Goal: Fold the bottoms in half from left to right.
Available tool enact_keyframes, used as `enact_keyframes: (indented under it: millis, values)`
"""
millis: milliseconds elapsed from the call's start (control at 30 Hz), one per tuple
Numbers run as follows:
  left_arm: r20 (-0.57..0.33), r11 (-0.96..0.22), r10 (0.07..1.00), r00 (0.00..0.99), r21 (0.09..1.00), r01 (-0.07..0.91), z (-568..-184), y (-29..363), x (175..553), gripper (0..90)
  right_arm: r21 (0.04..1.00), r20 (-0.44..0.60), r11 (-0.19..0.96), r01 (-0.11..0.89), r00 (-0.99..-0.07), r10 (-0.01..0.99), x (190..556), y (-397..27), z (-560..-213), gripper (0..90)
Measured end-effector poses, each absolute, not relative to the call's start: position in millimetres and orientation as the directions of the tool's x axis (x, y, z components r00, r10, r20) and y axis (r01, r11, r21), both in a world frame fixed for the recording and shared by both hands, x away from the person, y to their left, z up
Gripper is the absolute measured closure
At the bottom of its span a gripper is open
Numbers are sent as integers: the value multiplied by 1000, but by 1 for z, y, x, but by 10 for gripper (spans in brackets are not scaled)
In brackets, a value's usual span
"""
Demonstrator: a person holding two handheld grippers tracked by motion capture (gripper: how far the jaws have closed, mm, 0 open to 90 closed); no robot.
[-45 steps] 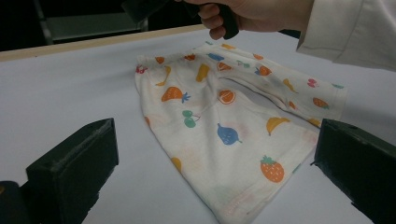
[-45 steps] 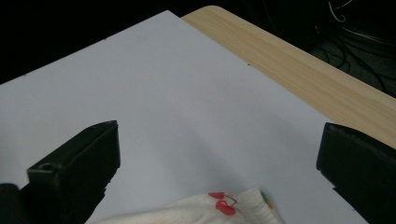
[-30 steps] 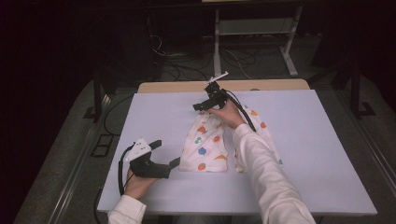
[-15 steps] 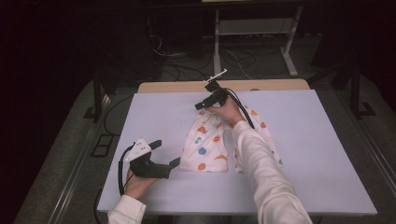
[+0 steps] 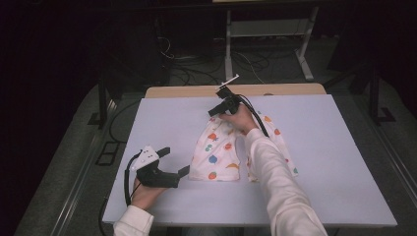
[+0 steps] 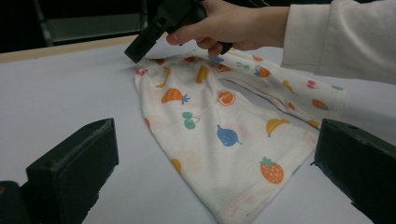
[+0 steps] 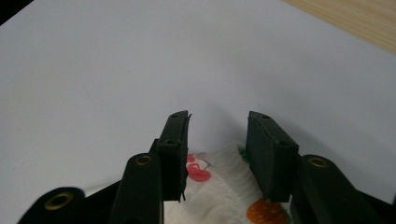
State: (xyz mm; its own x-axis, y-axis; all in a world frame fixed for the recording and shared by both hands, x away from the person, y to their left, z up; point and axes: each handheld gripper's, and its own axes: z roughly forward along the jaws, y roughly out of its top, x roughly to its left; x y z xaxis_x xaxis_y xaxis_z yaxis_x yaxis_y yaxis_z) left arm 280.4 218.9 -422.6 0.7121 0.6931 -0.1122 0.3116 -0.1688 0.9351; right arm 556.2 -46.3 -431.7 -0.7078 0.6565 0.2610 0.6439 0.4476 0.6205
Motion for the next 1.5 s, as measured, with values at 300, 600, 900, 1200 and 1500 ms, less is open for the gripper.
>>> enact_keyframes:
  millis: [300,600,900,1200,1500]
  values:
    - [-113,-166,694,711,936,311,-423,219,281,0,607,220,485,630,-719,659,554,-47,-428,761]
    - [-114,-163,696,709,936,311,-422,220,281,0,575,238,491,655,-708,665,553,-46,-430,791]
    - [-114,-162,703,702,935,314,-423,219,279,0,556,172,519,649,-701,692,548,-37,-429,874]
    - [-127,-154,728,674,927,342,-422,220,274,0,578,183,502,643,-702,688,543,-42,-426,883]
    - [-62,-275,716,695,890,363,-417,209,269,0,613,181,487,622,-711,680,534,-47,-420,883]
